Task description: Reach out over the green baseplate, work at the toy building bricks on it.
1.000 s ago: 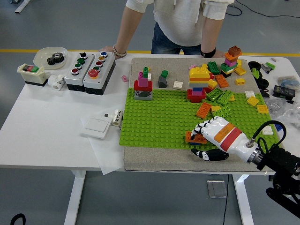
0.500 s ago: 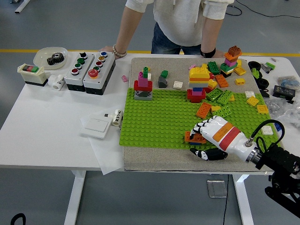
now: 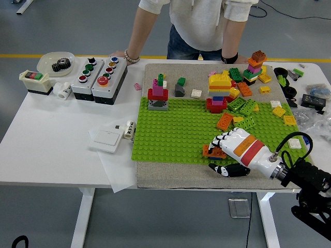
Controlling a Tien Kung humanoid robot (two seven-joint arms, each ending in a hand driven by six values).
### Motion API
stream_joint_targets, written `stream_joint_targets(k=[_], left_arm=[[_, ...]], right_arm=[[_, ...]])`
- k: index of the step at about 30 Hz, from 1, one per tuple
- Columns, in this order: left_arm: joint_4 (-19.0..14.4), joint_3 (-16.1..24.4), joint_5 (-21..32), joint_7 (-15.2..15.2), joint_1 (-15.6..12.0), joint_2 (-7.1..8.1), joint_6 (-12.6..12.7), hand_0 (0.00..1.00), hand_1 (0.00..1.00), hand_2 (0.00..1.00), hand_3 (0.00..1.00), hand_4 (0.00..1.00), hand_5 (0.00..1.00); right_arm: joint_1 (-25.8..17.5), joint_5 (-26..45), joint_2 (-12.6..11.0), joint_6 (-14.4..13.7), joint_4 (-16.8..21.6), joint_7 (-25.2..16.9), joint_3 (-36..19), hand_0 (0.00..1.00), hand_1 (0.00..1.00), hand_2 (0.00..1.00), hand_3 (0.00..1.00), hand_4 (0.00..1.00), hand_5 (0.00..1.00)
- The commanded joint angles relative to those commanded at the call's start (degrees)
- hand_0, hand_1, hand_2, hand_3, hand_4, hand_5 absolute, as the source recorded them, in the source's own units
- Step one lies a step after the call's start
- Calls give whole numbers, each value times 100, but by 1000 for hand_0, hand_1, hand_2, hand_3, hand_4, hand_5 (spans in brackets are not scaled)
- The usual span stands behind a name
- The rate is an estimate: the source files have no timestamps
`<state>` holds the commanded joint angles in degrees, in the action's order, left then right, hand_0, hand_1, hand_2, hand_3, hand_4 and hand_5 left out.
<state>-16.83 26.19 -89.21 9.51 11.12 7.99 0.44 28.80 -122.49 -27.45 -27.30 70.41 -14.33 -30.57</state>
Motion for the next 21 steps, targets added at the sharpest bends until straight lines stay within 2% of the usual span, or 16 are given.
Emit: stream_joint_targets(k=[21], left_arm=[[0,-4,-17,-3,27,10,3,631,644,692,615,671,665]], right_arm=[[15,-1,-27,4,-6,-16,-38,295,476,576,536,721,453]])
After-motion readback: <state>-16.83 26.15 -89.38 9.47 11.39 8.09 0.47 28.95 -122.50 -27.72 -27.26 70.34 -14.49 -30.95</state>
